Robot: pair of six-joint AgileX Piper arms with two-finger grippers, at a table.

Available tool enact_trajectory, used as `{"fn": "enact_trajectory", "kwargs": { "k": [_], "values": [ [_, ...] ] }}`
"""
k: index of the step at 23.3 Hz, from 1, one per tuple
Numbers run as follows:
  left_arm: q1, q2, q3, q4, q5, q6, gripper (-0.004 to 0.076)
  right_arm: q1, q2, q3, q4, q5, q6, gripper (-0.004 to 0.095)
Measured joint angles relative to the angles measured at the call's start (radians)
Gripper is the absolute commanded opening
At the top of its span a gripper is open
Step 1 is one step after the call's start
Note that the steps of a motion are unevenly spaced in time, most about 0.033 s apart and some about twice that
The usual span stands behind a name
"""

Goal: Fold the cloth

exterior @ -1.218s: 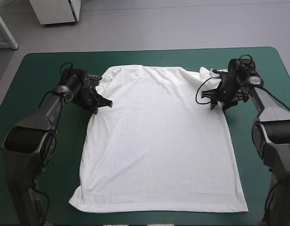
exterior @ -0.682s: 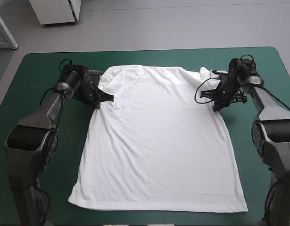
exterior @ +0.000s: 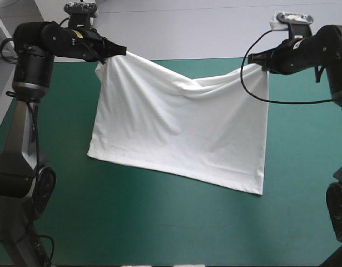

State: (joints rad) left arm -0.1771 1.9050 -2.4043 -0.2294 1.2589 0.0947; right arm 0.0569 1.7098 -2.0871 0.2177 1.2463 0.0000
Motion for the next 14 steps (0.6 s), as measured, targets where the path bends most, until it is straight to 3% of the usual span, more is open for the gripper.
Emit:
{"fn": "enact_trajectory", "kwargs": {
  "k": [7, 14],
  "values": [
    [0.0, -0.197, -0.086, -0.054, 0.001, 0.082, -0.0009, 0.0, -0.071, -0.371, 0.043, 0.002, -0.057, -0.0019],
    [0.0, -0.305, -0.094, -0.102, 0.002, 0.124, -0.0009, 0.0, -0.125, -0.518, 0.066, 0.003, -0.062, -0.0019]
  ]
}}
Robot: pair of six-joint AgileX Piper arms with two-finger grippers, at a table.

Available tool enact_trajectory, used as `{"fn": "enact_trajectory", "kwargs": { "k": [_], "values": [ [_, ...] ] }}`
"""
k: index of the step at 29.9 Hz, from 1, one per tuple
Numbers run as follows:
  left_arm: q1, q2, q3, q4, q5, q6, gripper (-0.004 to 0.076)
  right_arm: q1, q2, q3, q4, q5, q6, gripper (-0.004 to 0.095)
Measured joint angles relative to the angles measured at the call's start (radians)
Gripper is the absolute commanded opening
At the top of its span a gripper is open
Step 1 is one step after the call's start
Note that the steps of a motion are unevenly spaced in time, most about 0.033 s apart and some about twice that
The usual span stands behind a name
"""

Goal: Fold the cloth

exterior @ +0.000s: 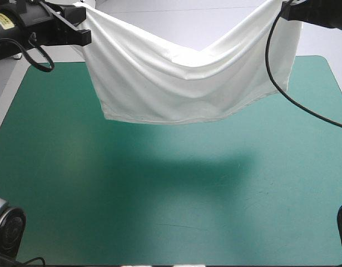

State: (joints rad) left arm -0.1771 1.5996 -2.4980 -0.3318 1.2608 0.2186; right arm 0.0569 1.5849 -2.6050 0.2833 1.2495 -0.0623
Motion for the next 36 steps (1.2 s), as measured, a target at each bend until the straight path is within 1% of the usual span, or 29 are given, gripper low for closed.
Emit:
{"fn": "enact_trajectory", "kwargs": {
  "k": [5, 8, 10, 14, 19, 23, 26, 28, 29, 31, 33, 34, 36],
  "values": [
    [0.0, 0.003, -0.001, 0.017, 0.0, 0.003, -0.0009, 0.0, 0.003, 0.02, 0.003, 0.0, 0.0, -0.0019],
    [0.0, 0.037, -0.001, 0.03, -0.003, 0.003, -0.0009, 0.0, 0.041, 0.04, -0.004, 0.0, 0.0, -0.0019],
    [0.0, 0.069, -0.001, 0.052, -0.023, 0.003, -0.0009, 0.0, 0.081, 0.044, -0.01, 0.0, 0.0, -0.0019],
    [0.0, 0.133, 0.0, 0.084, -0.09, 0.0, -0.0009, 0.0, 0.16, 0.049, -0.019, -0.018, 0.0, -0.0019],
    [0.0, 0.208, 0.001, 0.105, -0.191, -0.008, -0.0009, 0.0, 0.256, 0.053, -0.019, -0.088, 0.0, -0.0019],
    [0.0, 0.251, 0.002, 0.105, -0.262, -0.017, -0.0009, 0.0, 0.288, 0.057, -0.02, -0.128, 0.0, -0.0019],
    [0.0, 0.263, 0.005, 0.105, -0.287, -0.019, -0.0009, 0.0, 0.292, 0.057, -0.02, -0.137, 0.0, -0.0019],
    [0.0, 0.272, 0.005, 0.106, -0.279, -0.019, -0.0009, 0.0, 0.292, 0.057, -0.02, -0.129, 0.0, -0.0019],
    [0.0, 0.277, 0.005, 0.108, -0.258, -0.02, -0.0009, 0.0, 0.292, 0.057, -0.02, -0.111, 0.0, -0.0019],
    [0.0, 0.292, 0.005, 0.114, -0.19, -0.028, -0.0009, 0.0, 0.298, 0.063, -0.02, -0.047, 0.003, -0.0019],
    [0.0, 0.322, 0.005, 0.132, -0.084, -0.043, -0.0009, 0.0, 0.307, 0.097, -0.019, -0.002, 0.028, -0.0019],
    [0.0, 0.341, 0.005, 0.137, -0.042, -0.05, -0.0009, 0.0, 0.313, 0.124, -0.017, -0.001, 0.041, -0.0019],
    [0.0, 0.382, 0.01, 0.15, -0.004, -0.059, -0.0009, 0.0, 0.323, 0.19, -0.015, -0.002, 0.053, -0.0019]
  ]
}}
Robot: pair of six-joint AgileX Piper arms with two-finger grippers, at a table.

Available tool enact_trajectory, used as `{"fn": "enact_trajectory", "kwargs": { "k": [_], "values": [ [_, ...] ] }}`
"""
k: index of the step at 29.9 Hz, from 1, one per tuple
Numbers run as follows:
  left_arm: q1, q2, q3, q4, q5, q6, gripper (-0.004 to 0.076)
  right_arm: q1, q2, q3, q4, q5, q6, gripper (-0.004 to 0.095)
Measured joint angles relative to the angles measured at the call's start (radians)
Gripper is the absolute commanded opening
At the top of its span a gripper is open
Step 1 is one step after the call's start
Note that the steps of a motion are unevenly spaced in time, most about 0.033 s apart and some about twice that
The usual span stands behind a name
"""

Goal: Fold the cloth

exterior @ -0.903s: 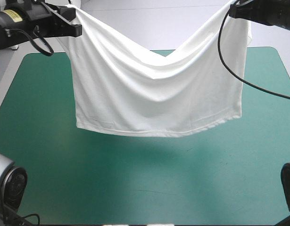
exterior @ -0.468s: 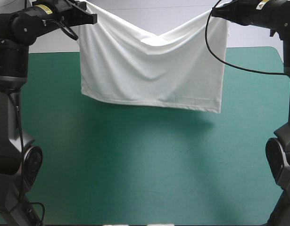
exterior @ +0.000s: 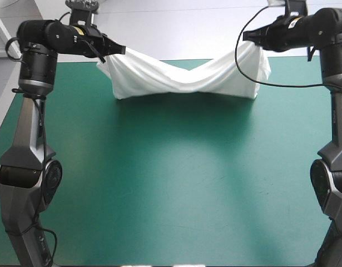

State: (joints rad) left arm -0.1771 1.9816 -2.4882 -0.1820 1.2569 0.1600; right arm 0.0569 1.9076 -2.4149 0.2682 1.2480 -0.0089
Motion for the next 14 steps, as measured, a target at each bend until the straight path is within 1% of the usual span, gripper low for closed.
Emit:
{"fn": "enact_trajectory", "kwargs": {
  "k": [2, 5, 8, 9, 14],
  "values": [
    [0.0, 0.028, 0.026, 0.009, 0.003, -0.013, -0.0009, 0.0, 0.007, 0.086, 0.005, 0.0, 0.009, -0.0019],
    [0.0, 0.038, 0.126, 0.011, 0.002, -0.019, -0.0009, 0.0, 0.01, 0.26, 0.008, -0.001, 0.003, -0.0019],
    [0.0, 0.008, 0.312, 0.007, -0.002, -0.02, -0.0009, 0.0, -0.01, 0.442, 0.005, -0.009, -0.027, -0.0019],
    [0.0, -0.014, 0.394, 0.007, -0.018, -0.02, -0.0009, 0.0, -0.023, 0.51, 0.0, -0.019, -0.032, -0.0019],
    [0.0, -0.18, 0.794, -0.007, -0.194, -0.02, -0.0009, 0.0, -0.127, 0.816, -0.007, -0.108, -0.052, -0.0019]
  ]
}}
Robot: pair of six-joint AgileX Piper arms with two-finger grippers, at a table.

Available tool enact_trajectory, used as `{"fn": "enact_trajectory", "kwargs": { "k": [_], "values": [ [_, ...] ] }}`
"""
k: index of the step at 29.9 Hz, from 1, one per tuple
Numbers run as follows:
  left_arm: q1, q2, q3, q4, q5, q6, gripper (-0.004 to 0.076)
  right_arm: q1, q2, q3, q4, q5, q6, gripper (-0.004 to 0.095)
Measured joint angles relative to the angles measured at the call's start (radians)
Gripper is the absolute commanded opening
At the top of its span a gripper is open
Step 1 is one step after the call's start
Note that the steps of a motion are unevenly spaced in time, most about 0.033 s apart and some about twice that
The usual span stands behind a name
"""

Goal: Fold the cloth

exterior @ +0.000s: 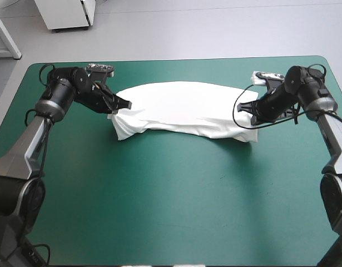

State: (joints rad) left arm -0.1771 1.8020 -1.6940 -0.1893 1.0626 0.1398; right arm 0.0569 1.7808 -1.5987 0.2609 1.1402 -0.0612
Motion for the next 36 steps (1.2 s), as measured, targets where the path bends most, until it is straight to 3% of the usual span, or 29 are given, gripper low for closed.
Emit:
{"fn": "enact_trajectory", "kwargs": {
  "k": [5, 12, 28, 31, 35, 36],
  "values": [
    [0.0, -0.172, 0.307, -0.032, -0.06, 0.016, -0.0009, 0.0, -0.114, 0.243, 0.029, -0.044, -0.032, -0.0019],
    [0.0, -0.34, 0.583, -0.036, -0.082, 0.058, -0.0009, 0.0, -0.305, 0.506, 0.01, -0.06, -0.041, -0.0019],
    [0.0, -0.632, 0.986, -0.08, -0.067, 0.082, -0.0002, 0.0, -0.567, 0.78, -0.076, 0.049, 0.034, -0.0017],
    [0.0, -0.634, 1.0, -0.077, -0.059, 0.082, 0.0083, 0.0, -0.57, 0.782, -0.076, 0.05, 0.044, 0.0058],
    [0.0, -0.634, 0.992, -0.072, -0.022, 0.082, 0.0302, 0.0, -0.57, 0.783, -0.078, 0.051, 0.046, 0.0335],
    [0.0, -0.634, 0.984, -0.071, -0.009, 0.082, 0.0388, 0.0, -0.57, 0.783, -0.078, 0.053, 0.046, 0.0406]
  ]
}}
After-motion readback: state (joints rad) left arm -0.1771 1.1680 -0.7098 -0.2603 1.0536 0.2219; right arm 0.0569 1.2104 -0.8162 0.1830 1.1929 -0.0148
